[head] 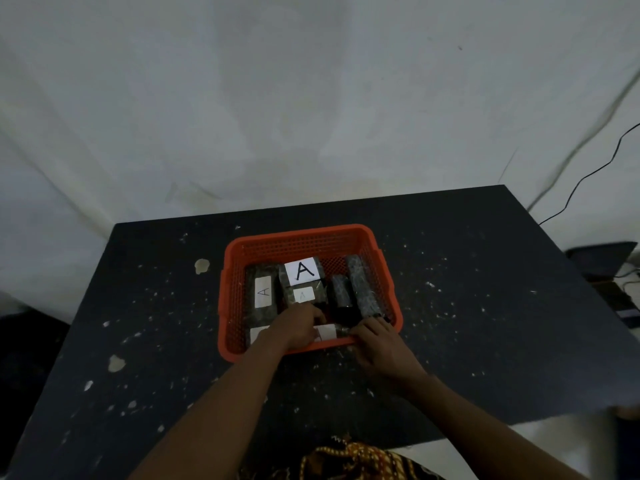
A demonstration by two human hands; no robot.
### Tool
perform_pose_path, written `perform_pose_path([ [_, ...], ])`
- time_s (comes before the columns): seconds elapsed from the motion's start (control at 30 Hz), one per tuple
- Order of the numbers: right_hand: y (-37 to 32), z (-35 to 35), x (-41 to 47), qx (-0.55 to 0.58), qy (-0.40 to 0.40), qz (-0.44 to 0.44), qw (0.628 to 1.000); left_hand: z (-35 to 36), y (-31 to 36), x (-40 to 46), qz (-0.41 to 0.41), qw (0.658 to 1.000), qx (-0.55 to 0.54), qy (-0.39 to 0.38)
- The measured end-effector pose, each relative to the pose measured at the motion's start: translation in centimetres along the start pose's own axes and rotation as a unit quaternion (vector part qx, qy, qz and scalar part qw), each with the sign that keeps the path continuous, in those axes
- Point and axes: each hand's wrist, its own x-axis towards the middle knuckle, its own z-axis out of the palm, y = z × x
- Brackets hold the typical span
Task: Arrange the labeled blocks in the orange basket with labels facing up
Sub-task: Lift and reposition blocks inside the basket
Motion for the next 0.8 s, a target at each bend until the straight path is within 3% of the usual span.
perform_pose_path([
  [0.6,0.2,0.2,0.4,-0.026,-0.005,-0.015,1.000,1.2,0.2,1.8,0.021,0.999,-0.023,0.041],
  [0.8,0.2,0.1,0.2,0.034,-0.005,0.007,0.999,1.3,0.5,0.1,0.072,0.992,-0.043,0.094],
])
